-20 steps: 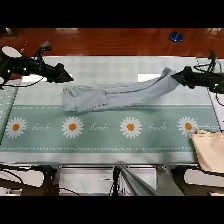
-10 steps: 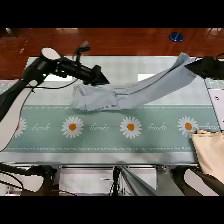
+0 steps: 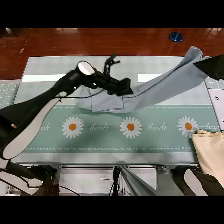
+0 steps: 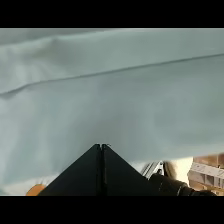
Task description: Fold the shirts.
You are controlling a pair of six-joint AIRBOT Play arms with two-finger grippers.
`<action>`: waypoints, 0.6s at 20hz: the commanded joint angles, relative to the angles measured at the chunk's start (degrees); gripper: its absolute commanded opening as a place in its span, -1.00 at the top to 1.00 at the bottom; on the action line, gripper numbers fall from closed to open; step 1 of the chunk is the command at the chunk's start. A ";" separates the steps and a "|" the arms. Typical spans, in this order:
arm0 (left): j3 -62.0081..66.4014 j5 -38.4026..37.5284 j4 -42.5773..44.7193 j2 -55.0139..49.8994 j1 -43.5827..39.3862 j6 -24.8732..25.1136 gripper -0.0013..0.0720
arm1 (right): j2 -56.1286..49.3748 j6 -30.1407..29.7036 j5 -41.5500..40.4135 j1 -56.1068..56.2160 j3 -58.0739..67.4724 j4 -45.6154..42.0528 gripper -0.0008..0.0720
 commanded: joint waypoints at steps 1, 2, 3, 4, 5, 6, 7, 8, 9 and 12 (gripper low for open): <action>0.07 6.10 -3.37 -3.87 -5.75 -1.36 0.92 | 2.69 1.40 1.95 0.02 0.07 0.22 0.89; 0.07 7.78 -5.55 -5.07 -6.86 -1.33 0.92 | 3.08 1.55 2.36 0.07 0.07 0.39 0.89; 0.07 9.35 -7.85 -6.51 -7.91 -1.18 0.92 | 3.56 1.57 2.84 0.07 0.07 0.87 0.89; 0.07 10.27 -9.94 -7.80 -8.79 -1.20 0.92 | 4.00 1.62 3.02 0.07 0.07 1.60 0.89; 0.07 10.58 -12.35 -9.33 -9.75 -1.20 0.92 | 4.48 1.62 2.99 0.07 0.07 2.38 0.89; 0.09 10.78 -15.04 -10.75 -10.69 -1.16 0.92 | 4.76 1.62 2.97 0.07 0.07 3.21 0.89; 0.09 11.47 -18.21 -12.28 -11.58 -1.16 0.92 | 5.01 1.64 2.99 0.07 0.07 3.41 0.89; 0.09 12.20 -21.16 -13.35 -11.89 -0.85 0.92 | 4.98 1.64 3.04 0.07 0.07 3.34 0.89; 0.09 12.13 -24.26 -13.92 -11.45 0.83 0.92 | 4.98 1.62 2.93 0.07 0.07 2.82 0.89; 0.09 8.59 -28.87 -11.78 -5.55 8.02 0.92 | 4.96 1.66 2.99 0.07 0.07 1.25 0.89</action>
